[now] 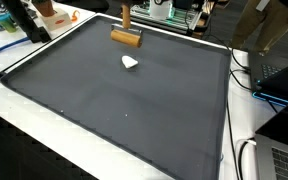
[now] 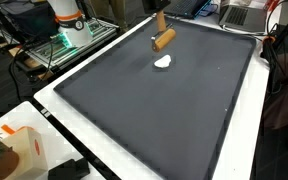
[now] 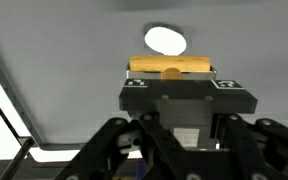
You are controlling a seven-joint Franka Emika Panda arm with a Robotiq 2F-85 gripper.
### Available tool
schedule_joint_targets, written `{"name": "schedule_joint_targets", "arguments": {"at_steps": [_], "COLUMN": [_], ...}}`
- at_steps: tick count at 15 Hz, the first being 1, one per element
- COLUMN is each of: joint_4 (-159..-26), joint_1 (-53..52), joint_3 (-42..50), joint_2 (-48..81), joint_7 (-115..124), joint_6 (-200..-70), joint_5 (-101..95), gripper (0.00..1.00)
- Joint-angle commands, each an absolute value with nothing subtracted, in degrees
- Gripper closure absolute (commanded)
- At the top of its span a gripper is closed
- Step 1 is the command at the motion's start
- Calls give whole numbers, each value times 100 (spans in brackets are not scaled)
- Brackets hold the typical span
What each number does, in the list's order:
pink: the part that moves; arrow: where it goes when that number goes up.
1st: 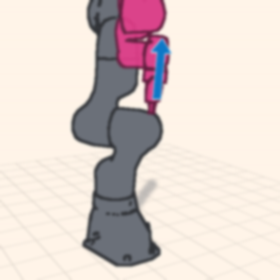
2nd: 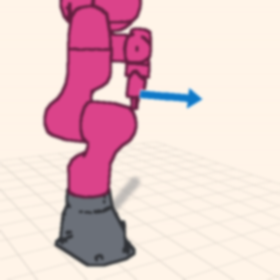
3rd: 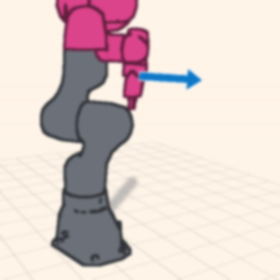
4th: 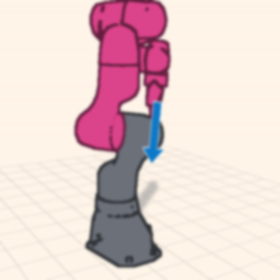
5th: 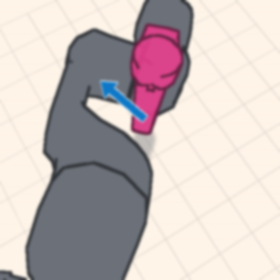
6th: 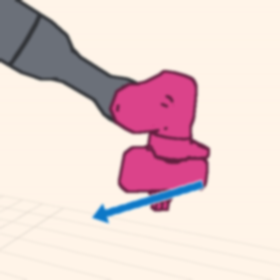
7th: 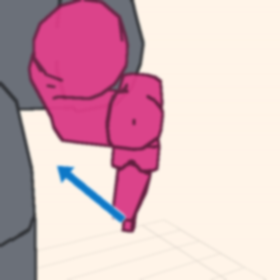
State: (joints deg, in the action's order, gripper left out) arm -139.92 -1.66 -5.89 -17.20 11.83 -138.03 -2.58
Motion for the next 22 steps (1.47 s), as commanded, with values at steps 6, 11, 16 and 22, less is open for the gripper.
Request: {"name": "schedule_joint_targets", "arguments": {"at_steps": [6,11,16,22], "joint_4": [-14060,-14042,-14005,-13982], "joint_1": [-447,-439,-326,-349], "joint_3": [-518,-551,-562,-558], "joint_2": [-1796,-1767,-1751,-1688], "joint_7": [730,790,830,853], "joint_6": [-14146,-14422,-14301,-14241], "joint_5": [337,316,97,161], "gripper": [77,77,77,77]}}
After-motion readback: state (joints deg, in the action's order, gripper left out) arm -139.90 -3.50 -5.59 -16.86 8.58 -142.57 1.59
